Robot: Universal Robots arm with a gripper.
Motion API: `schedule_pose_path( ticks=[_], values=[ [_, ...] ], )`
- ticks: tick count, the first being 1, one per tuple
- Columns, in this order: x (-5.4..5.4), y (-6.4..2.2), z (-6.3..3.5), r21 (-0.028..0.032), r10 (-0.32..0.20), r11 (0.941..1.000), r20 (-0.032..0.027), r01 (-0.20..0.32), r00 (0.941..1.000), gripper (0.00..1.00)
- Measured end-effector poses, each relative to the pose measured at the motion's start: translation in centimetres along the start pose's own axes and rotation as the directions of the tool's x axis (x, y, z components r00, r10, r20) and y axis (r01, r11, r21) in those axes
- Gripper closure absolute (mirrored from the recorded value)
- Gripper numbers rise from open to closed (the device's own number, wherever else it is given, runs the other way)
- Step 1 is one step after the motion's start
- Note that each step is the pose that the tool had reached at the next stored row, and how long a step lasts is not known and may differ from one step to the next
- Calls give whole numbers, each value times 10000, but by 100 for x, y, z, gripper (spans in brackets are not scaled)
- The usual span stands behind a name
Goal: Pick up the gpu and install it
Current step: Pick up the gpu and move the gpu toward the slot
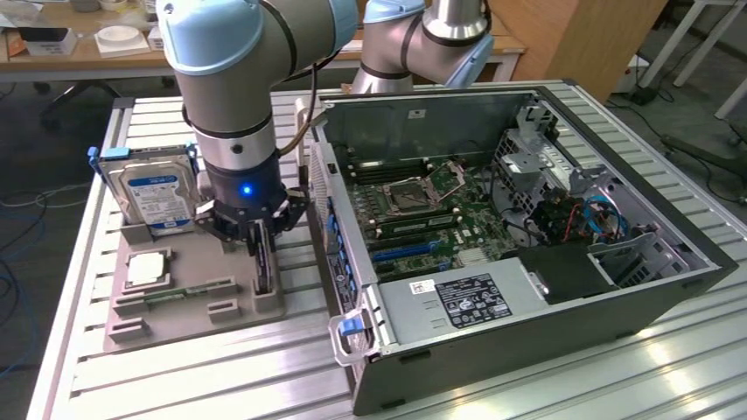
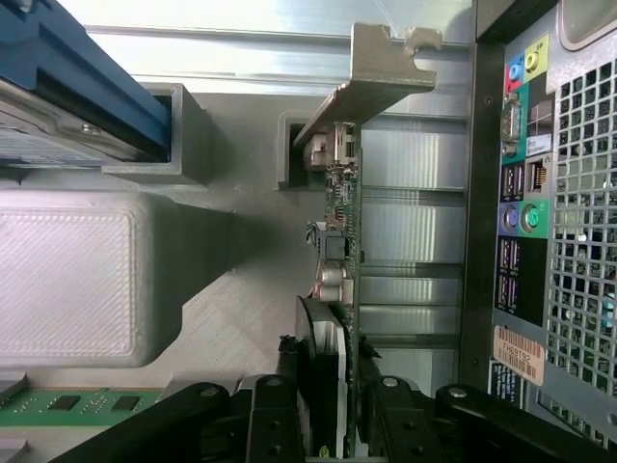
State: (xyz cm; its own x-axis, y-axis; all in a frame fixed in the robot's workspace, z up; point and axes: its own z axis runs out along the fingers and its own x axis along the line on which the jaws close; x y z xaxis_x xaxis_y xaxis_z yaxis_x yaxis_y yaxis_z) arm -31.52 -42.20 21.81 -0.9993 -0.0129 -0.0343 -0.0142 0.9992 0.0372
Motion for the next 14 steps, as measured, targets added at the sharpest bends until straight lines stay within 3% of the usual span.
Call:
schedule_pose_path(
  ticks=[14],
  values=[
    [27,1,-2,-1,-53,10000,-3,53,10000,67]
  ],
)
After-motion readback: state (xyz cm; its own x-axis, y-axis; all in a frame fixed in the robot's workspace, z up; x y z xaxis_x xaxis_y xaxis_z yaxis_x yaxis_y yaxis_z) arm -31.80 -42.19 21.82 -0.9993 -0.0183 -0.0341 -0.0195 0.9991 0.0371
